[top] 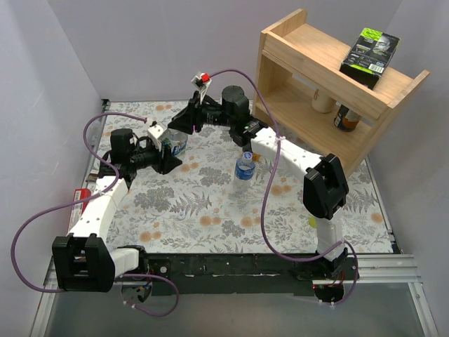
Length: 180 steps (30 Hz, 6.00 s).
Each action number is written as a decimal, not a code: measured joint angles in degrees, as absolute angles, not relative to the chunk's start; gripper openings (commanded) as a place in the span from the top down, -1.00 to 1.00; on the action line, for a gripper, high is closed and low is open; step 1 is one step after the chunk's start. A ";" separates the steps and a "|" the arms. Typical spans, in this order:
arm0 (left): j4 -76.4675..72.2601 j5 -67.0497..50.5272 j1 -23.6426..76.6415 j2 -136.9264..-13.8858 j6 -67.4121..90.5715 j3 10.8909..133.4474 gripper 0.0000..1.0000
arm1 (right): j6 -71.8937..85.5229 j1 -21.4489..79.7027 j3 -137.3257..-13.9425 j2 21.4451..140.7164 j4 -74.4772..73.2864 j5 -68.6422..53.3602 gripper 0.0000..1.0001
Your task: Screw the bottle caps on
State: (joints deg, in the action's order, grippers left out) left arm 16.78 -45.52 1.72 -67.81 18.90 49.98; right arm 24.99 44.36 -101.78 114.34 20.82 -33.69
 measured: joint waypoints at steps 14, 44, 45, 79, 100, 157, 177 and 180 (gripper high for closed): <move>13.39 -45.71 1.67 -55.96 29.45 45.52 1.00 | -7.46 34.98 -102.28 94.74 -2.90 -46.72 -0.04; 40.32 -7.01 -5.48 -51.42 45.30 57.95 1.00 | -57.47 62.43 -97.86 124.95 -35.46 -31.14 -0.19; 40.49 -5.58 -5.48 -51.03 45.36 57.76 1.00 | -57.45 62.57 -98.50 125.62 -35.44 -31.05 -0.19; 43.53 -15.90 -6.28 -48.49 42.59 58.92 1.00 | -57.36 64.71 -105.65 131.59 -36.16 -31.44 0.09; 47.40 -15.81 -6.31 -48.62 35.92 70.54 1.00 | -52.62 59.27 -123.48 127.22 -57.08 -32.08 0.67; -7.33 -62.08 7.75 -49.95 7.20 12.53 1.00 | -50.94 52.66 -125.78 106.89 -67.61 -43.27 0.68; -17.65 -61.82 10.26 -48.58 12.82 10.20 1.00 | -55.64 55.83 -125.75 110.26 -67.59 -39.59 0.65; -19.03 -61.17 10.28 -49.15 14.70 10.09 1.00 | -55.92 56.16 -125.75 110.26 -67.57 -39.70 0.65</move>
